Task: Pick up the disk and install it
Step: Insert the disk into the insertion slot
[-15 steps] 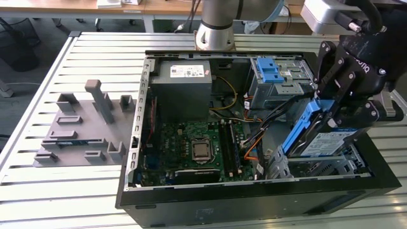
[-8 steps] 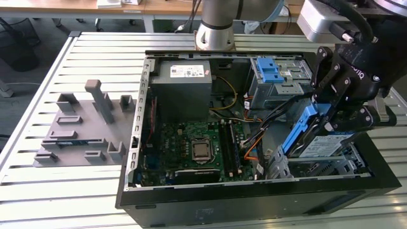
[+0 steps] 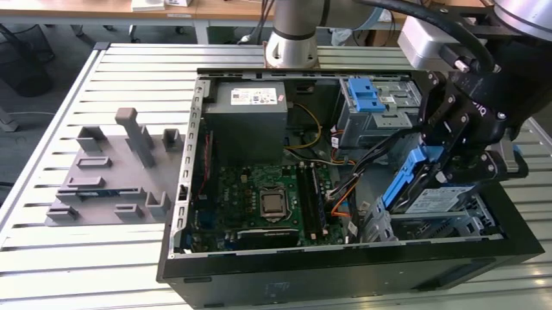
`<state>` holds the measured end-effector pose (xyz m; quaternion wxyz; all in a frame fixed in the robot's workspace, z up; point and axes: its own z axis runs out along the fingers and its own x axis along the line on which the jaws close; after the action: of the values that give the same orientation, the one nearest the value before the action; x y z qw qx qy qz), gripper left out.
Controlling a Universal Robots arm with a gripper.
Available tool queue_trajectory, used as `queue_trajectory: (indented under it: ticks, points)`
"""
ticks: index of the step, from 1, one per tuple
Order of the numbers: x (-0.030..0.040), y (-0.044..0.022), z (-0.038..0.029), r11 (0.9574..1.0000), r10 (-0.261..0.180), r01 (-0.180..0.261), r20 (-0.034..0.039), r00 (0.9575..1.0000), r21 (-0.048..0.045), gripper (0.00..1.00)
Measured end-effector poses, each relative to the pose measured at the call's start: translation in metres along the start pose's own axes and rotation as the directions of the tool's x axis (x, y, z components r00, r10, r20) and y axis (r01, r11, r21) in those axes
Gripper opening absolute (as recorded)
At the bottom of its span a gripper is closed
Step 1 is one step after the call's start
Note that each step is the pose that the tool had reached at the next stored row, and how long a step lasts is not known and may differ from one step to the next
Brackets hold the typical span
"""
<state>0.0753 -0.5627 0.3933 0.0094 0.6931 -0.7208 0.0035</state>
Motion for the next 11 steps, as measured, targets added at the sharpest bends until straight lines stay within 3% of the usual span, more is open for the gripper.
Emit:
queue_trajectory:
  ticks: [11]
  points:
    - [-0.0002, -0.0001, 0.0105, 1.0000, 0.000, 0.000, 0.0000, 1.0000, 0.0000, 0.36]
